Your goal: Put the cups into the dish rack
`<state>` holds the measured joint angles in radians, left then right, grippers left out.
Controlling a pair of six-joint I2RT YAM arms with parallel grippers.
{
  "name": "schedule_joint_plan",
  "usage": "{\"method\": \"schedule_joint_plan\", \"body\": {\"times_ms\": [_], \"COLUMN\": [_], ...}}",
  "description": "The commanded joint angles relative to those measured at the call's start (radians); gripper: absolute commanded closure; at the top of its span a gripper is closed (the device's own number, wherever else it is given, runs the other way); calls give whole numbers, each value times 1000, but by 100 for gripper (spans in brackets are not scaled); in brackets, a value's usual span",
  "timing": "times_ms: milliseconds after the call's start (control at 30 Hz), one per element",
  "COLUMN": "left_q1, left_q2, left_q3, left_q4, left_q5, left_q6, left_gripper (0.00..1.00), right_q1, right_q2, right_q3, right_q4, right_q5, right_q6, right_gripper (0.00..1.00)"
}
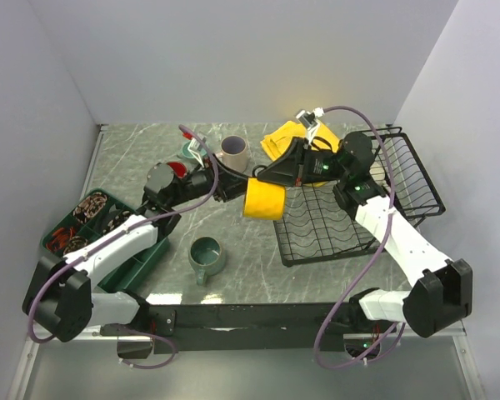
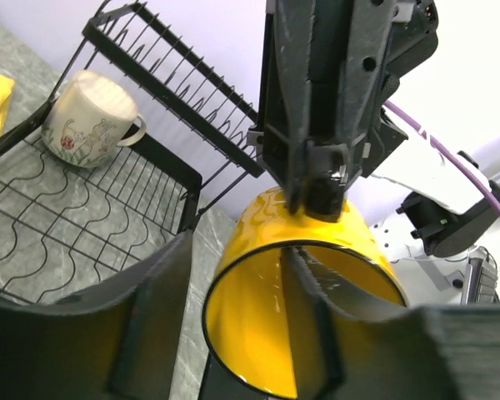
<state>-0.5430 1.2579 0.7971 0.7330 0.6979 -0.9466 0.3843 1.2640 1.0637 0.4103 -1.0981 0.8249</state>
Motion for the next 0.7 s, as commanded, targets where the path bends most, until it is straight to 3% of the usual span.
{"method": "schedule_joint_plan", "body": {"times_ms": [0,100,167,333,400,567,667], "left_q1": [-2,0,2,17,18,21,21], "left_q2": [-26,-54,-97,-254,-307,-485,-583], "left_q3": [16,2,7,34,33,7,-33], "left_q4": [-18,-66,-202,-606,-676,-857,-915], "left_q5": [-11,-34,-113,-450,-527,-639,-663], "left_q6": [14,46,112,297,328,388,388], "left_gripper": [46,36,28,7,1,4,4], "right_q1": [-36,-67,-94,-117,-117,-108,-98], "right_q2": [-66,-87,-100,-121,-112,-26,-3], "right_q3": [-10,-1,27,103,142,255,262], "right_q4": [-10,-100,-230,-578,-727,-1040,-1097], "right_q5": [1,18,27,139,187,447,578], "right_q6": [-35,-120,-189,-539,-674,-933,-1039], "right_gripper": [100,100,100,100,100,100,100]}}
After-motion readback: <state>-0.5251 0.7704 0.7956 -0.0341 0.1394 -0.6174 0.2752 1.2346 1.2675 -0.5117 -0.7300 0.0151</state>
